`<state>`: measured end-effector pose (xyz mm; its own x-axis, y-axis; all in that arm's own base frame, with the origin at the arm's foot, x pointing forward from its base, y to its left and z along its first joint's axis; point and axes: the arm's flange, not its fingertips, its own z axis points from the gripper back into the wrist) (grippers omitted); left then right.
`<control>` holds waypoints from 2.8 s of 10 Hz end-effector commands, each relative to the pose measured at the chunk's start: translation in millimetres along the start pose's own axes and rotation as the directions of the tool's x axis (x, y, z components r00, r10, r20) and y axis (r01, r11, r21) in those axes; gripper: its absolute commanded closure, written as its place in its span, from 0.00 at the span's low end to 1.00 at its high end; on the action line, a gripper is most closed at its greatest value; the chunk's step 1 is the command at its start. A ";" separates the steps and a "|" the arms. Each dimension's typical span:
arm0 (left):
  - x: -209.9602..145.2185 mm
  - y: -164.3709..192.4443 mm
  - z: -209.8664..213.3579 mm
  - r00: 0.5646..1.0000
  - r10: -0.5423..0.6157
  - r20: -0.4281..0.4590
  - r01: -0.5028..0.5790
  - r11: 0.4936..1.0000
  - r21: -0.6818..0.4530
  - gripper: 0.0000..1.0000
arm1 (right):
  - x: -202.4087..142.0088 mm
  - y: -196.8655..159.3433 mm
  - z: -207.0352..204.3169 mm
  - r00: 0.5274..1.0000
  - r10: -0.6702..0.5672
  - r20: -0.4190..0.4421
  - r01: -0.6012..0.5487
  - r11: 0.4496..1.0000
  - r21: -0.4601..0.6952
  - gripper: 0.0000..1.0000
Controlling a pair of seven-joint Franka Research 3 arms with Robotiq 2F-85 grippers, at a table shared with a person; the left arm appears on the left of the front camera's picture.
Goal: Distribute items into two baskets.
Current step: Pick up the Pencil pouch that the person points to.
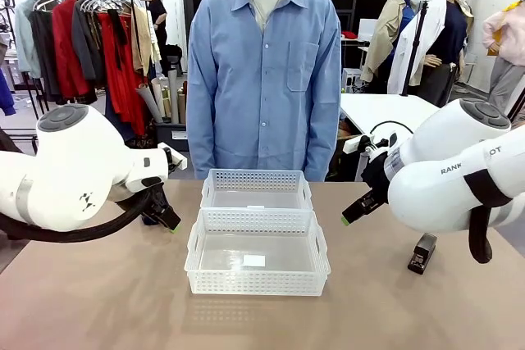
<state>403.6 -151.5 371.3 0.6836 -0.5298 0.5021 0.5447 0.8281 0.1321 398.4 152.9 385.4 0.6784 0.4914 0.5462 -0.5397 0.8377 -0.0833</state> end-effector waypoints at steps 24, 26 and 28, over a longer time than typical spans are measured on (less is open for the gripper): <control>-68.9 186.4 218.8 0.949 -0.080 0.306 0.190 0.918 -0.348 0.00 | -93.4 -222.3 202.2 0.944 -0.116 0.309 0.006 0.943 0.334 0.00; -68.5 187.4 219.1 0.943 -0.060 0.326 0.184 0.913 -0.364 0.00 | -92.8 -222.5 204.1 0.938 -0.148 0.313 0.033 0.938 0.345 0.00; -68.0 186.2 221.5 0.952 -0.061 0.299 0.169 0.921 -0.350 0.00 | -90.8 -223.1 204.6 0.949 -0.139 0.284 0.037 0.941 0.337 0.00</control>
<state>350.6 78.6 551.1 0.4782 -0.4905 0.7285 0.7839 0.6123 -0.1023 353.6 -127.5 526.2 0.5852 0.2634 0.7669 -0.6396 0.7313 0.2369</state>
